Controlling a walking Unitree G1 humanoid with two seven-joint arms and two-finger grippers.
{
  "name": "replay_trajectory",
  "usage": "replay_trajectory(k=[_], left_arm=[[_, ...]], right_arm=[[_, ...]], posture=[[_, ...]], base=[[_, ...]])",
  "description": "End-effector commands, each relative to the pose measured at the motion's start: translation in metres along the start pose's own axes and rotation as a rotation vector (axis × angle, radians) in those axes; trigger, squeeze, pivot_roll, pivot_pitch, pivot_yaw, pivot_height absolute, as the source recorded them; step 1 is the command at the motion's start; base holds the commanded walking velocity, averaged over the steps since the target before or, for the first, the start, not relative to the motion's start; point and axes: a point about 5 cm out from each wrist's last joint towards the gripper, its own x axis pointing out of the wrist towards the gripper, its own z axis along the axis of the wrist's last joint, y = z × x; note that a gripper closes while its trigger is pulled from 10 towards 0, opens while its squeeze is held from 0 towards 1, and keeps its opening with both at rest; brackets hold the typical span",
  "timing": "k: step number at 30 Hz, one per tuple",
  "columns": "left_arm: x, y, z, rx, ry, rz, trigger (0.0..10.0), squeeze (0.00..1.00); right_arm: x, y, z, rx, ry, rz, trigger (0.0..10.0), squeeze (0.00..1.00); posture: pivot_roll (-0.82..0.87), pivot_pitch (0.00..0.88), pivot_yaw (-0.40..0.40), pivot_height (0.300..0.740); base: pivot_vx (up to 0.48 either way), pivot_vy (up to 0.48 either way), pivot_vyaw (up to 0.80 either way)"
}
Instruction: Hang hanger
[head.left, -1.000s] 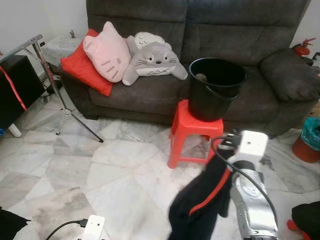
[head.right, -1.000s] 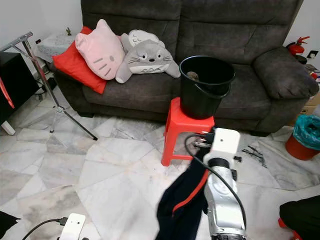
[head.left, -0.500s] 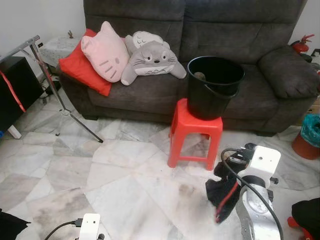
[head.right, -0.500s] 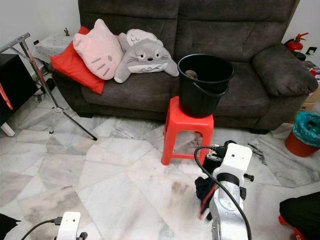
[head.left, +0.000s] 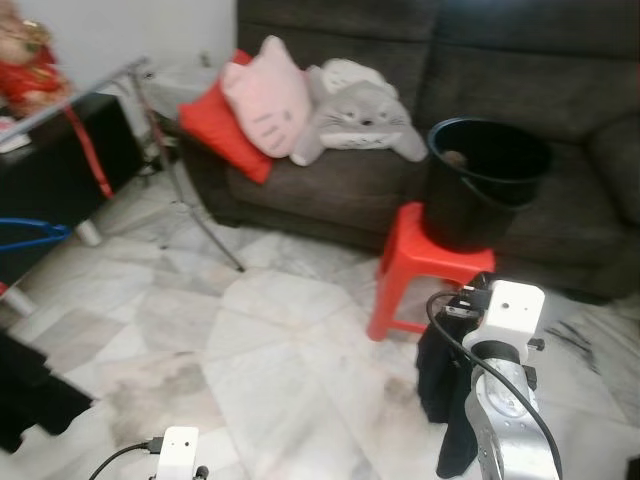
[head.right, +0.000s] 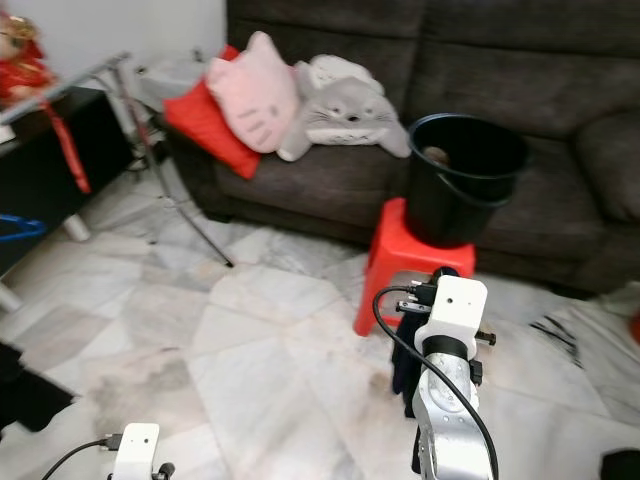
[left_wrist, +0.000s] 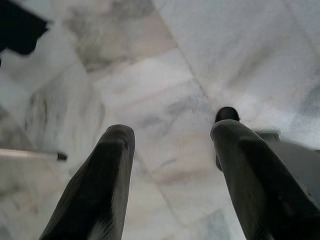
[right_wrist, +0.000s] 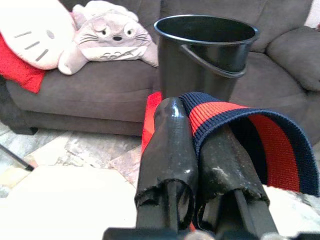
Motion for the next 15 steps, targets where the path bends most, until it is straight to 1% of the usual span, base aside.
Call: replay_trajectory(k=[1,9,15], left_arm=[[-0.001,0.004,-0.005,0.016,0.026,0.003,10.0,0.0],[0.0,0.006,-0.005,0.034,0.027,-0.008,10.0,0.0],[0.0,0.005,-0.004,0.045,0.026,-0.015,10.0,0.0]], right_arm=[[0.0,0.002,0.008,0.016,-0.044,0.005,10.0,0.0],[-0.001,-0.004,0.008,0.004,-0.05,-0.012,10.0,0.0],[0.0,-0.011,0.01,-0.008,-0.059,-0.032,10.0,0.0]], posture=[[-0.08,0.0,0.005,0.74],[-0.1,0.0,0.022,0.74],[-0.11,0.0,0.03,0.74]], base=[[0.0,0.0,0.8],[0.0,0.0,0.8],[0.0,0.0,0.8]])
